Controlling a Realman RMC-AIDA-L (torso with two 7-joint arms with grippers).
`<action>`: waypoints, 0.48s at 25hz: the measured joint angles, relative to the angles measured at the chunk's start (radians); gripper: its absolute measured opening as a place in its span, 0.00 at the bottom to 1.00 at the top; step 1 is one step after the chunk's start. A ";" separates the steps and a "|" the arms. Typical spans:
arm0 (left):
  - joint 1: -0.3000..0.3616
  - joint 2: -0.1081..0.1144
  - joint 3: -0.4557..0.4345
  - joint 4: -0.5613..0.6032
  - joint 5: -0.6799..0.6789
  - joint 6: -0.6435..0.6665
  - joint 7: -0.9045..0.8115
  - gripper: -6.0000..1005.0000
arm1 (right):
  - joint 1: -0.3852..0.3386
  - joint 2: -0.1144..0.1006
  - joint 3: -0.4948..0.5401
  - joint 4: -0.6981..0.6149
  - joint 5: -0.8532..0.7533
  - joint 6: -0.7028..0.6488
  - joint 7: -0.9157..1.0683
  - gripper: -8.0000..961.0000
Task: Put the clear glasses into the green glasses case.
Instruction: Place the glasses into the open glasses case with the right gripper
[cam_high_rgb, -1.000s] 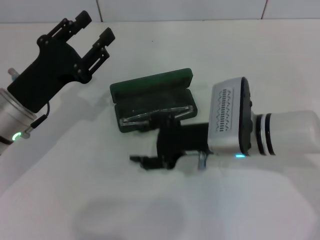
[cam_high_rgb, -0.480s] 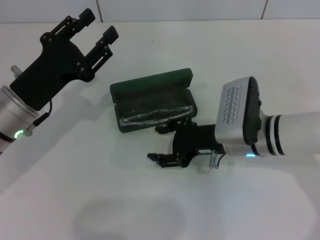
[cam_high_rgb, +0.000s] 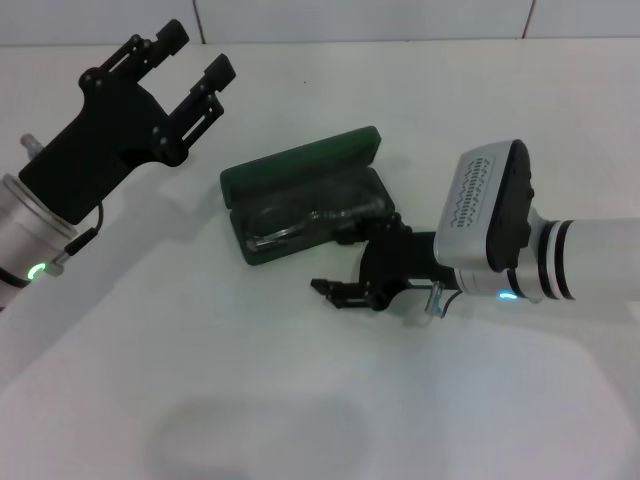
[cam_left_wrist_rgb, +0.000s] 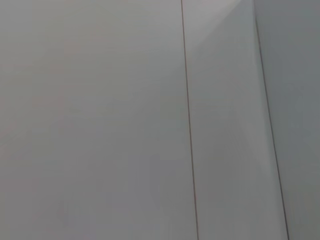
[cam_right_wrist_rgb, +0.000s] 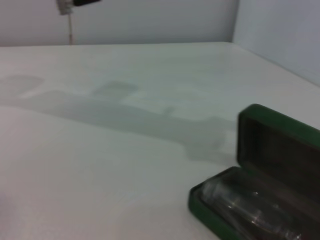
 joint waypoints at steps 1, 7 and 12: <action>0.001 0.000 0.000 0.000 0.000 0.000 0.000 0.59 | -0.001 0.000 0.004 -0.001 0.002 0.008 0.000 0.72; 0.002 0.000 0.000 0.000 0.002 0.001 0.000 0.59 | -0.030 0.001 0.045 -0.023 -0.003 -0.005 -0.014 0.72; 0.003 0.000 0.000 0.000 0.002 0.001 0.000 0.59 | -0.040 0.001 0.049 -0.033 -0.003 -0.016 -0.033 0.72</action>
